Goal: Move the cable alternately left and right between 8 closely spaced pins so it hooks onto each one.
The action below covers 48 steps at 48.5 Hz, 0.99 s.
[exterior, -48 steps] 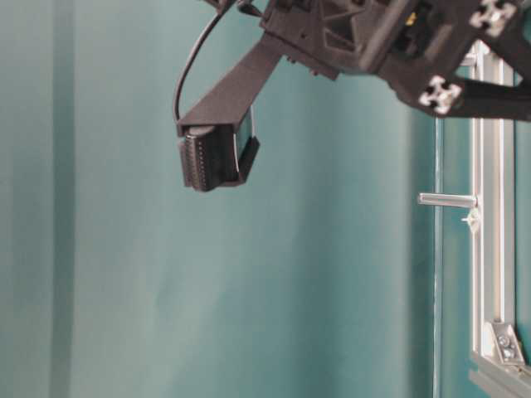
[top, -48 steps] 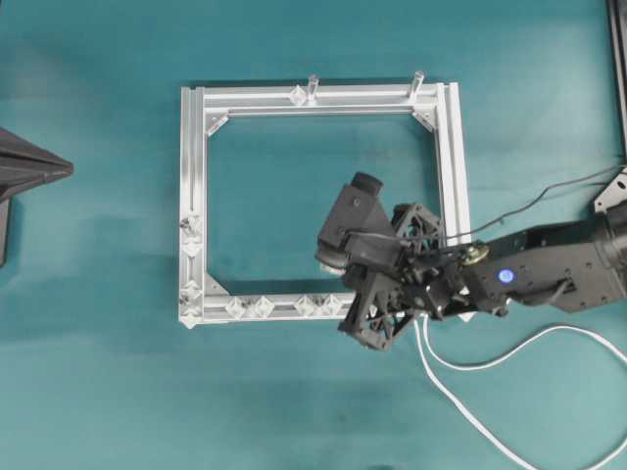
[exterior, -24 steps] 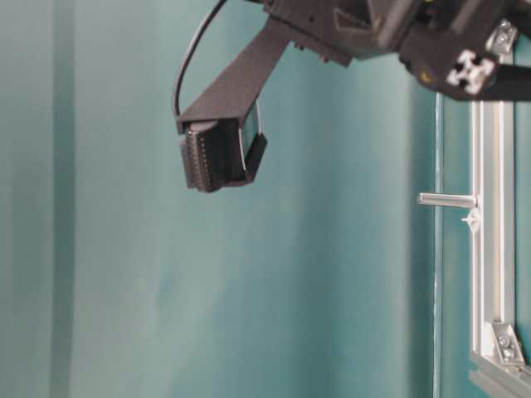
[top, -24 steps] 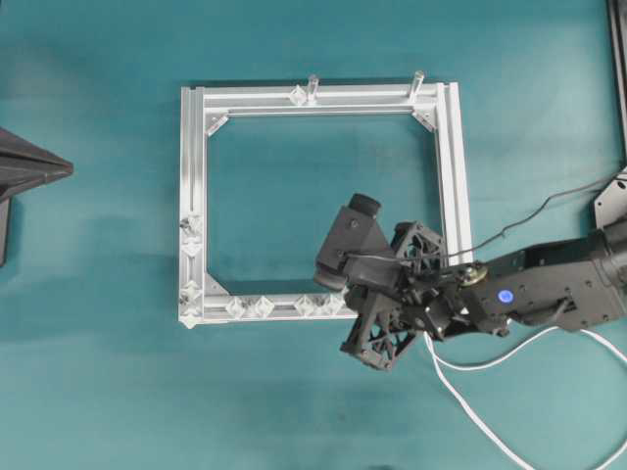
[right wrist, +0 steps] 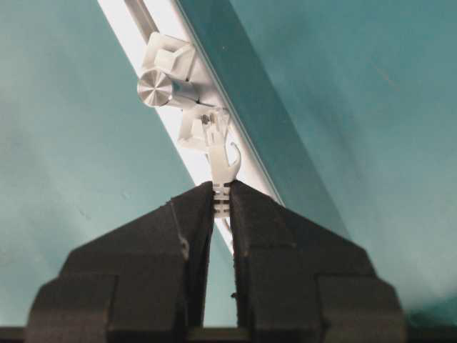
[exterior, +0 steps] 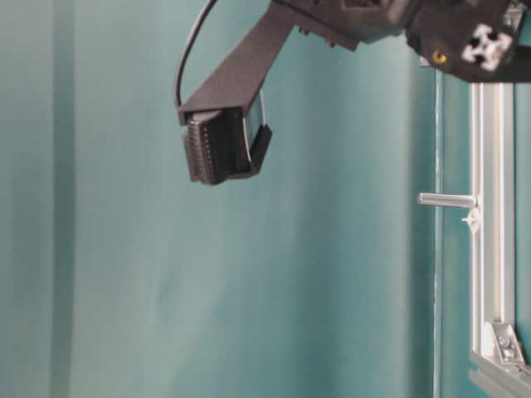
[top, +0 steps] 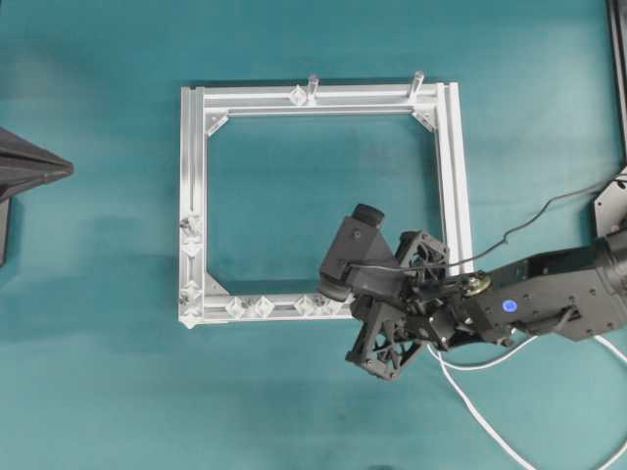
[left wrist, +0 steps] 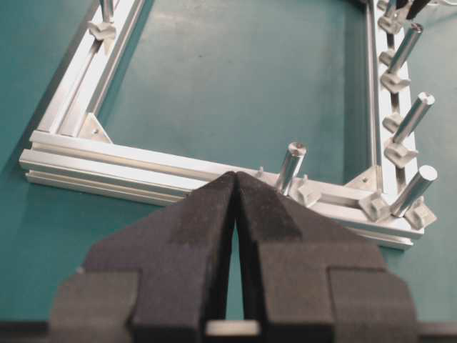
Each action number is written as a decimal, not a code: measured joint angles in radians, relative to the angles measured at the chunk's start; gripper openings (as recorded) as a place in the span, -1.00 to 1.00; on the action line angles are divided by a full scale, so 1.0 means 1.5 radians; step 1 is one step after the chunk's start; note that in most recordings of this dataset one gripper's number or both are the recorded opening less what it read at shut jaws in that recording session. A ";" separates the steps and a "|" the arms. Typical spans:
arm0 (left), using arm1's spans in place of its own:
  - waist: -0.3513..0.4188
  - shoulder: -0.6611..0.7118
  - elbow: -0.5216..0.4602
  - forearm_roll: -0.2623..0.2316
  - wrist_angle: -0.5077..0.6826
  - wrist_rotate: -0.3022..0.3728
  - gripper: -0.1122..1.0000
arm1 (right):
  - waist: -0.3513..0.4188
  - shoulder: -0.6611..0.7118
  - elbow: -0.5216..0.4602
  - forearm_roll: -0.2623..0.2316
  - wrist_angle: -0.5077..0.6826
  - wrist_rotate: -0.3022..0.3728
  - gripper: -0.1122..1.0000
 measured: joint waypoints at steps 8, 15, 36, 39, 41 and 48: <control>0.000 0.001 0.000 0.000 0.000 0.000 -0.80 | 0.000 0.004 0.000 0.001 0.000 0.000 -0.64; -0.001 0.001 0.000 0.001 -0.001 0.000 -0.80 | 0.000 0.004 -0.001 0.000 0.000 0.000 -0.64; -0.001 0.000 0.000 0.001 0.000 0.000 -0.80 | 0.012 0.012 -0.015 0.002 0.001 0.004 -0.64; -0.001 0.001 0.000 0.001 0.000 0.000 -0.80 | 0.017 0.017 -0.020 0.006 0.005 0.004 -0.64; 0.000 0.001 0.000 0.001 0.000 0.000 -0.80 | 0.021 0.021 -0.025 0.012 0.008 0.004 -0.64; -0.001 -0.004 0.000 0.001 0.000 0.000 -0.80 | 0.034 0.037 -0.043 0.021 0.015 0.004 -0.64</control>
